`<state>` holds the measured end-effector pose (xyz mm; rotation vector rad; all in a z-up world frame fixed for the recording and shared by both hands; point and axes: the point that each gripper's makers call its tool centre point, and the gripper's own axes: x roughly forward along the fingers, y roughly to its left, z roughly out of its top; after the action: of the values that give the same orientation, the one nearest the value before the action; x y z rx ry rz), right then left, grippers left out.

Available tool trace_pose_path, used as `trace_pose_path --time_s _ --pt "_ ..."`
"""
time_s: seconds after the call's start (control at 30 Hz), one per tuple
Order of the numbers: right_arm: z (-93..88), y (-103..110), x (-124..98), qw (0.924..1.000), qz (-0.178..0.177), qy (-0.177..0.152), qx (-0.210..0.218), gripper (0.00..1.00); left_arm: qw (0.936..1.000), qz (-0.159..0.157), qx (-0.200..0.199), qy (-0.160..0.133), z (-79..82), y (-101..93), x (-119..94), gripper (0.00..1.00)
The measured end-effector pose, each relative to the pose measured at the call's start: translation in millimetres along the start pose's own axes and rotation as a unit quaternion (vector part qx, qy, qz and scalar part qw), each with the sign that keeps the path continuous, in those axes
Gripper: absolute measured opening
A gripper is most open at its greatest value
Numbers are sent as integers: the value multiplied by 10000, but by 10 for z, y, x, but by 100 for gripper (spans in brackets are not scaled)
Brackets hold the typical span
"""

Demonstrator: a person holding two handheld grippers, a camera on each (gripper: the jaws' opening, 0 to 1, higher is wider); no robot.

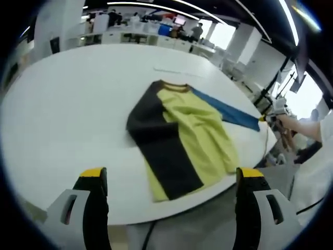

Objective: Fold the garment on the visible template until the final outline fits inside the template.

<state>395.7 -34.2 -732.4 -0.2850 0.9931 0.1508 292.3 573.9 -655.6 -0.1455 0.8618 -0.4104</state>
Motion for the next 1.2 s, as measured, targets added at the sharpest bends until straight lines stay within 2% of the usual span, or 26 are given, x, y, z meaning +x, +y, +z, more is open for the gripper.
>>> trace_pose_path --time_s 0.57,1.2 --pt "28 -87 142 10000 -26 65 -2 2 9999 49 -42 81 -3 4 39 100" --pt "-20 -126 223 9999 -22 118 24 2 9999 53 -31 145 16 -8 84 100"
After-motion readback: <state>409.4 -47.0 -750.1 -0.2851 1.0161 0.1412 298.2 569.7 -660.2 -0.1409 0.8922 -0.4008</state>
